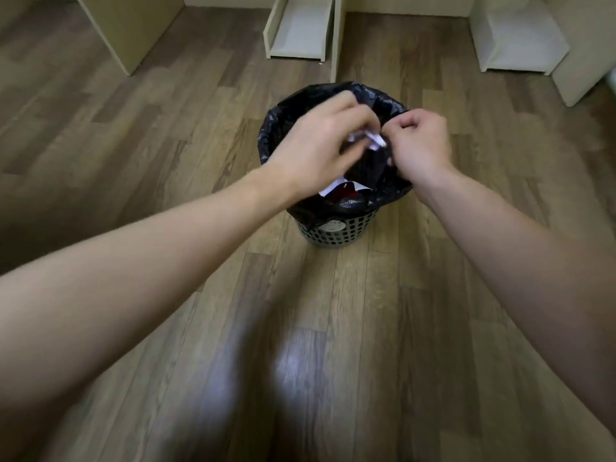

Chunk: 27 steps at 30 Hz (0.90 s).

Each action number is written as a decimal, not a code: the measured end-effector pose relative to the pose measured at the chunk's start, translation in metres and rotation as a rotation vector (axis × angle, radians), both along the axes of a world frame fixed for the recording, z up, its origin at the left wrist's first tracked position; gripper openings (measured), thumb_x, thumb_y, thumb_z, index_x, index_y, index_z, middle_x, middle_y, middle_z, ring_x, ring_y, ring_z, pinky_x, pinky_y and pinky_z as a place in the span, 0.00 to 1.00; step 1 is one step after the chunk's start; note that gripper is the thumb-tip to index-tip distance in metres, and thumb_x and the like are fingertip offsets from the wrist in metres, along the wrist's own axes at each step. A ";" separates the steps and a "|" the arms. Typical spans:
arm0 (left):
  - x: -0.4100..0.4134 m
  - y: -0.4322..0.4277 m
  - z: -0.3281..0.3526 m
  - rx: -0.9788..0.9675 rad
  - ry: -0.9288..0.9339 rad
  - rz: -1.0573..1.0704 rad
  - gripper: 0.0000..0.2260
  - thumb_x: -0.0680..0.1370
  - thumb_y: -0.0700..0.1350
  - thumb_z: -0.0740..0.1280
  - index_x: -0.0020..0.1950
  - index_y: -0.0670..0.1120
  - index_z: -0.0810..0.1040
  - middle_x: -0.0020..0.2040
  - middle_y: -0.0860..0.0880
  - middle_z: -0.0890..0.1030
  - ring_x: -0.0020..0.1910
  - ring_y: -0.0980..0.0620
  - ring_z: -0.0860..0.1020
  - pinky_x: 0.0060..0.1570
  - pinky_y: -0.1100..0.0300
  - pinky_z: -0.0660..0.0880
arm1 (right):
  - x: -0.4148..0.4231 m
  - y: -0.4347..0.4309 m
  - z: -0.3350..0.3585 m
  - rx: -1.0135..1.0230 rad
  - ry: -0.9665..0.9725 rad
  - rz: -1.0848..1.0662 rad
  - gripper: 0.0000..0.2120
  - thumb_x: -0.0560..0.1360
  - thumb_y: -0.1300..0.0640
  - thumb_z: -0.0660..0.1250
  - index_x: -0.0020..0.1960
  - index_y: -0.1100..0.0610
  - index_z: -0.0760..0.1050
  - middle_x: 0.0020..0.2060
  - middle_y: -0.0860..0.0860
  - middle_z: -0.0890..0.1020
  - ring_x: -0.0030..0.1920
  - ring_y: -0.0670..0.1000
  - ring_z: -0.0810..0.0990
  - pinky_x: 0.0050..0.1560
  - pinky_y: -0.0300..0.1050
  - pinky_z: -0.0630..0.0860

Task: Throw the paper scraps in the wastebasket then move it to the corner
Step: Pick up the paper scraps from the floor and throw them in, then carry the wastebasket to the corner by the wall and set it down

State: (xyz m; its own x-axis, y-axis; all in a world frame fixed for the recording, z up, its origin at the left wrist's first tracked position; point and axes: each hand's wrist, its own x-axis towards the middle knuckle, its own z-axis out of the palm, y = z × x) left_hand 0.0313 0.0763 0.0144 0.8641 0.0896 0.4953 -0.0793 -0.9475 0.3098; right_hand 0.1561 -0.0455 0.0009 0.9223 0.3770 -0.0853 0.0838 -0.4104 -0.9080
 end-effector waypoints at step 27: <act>-0.020 0.065 -0.072 -1.569 0.072 0.554 0.28 0.74 0.32 0.61 0.73 0.49 0.75 0.65 0.43 0.84 0.67 0.38 0.81 0.70 0.38 0.76 | 0.020 -0.008 -0.044 0.246 0.444 -0.147 0.23 0.69 0.69 0.61 0.58 0.55 0.81 0.56 0.53 0.86 0.62 0.59 0.83 0.66 0.58 0.80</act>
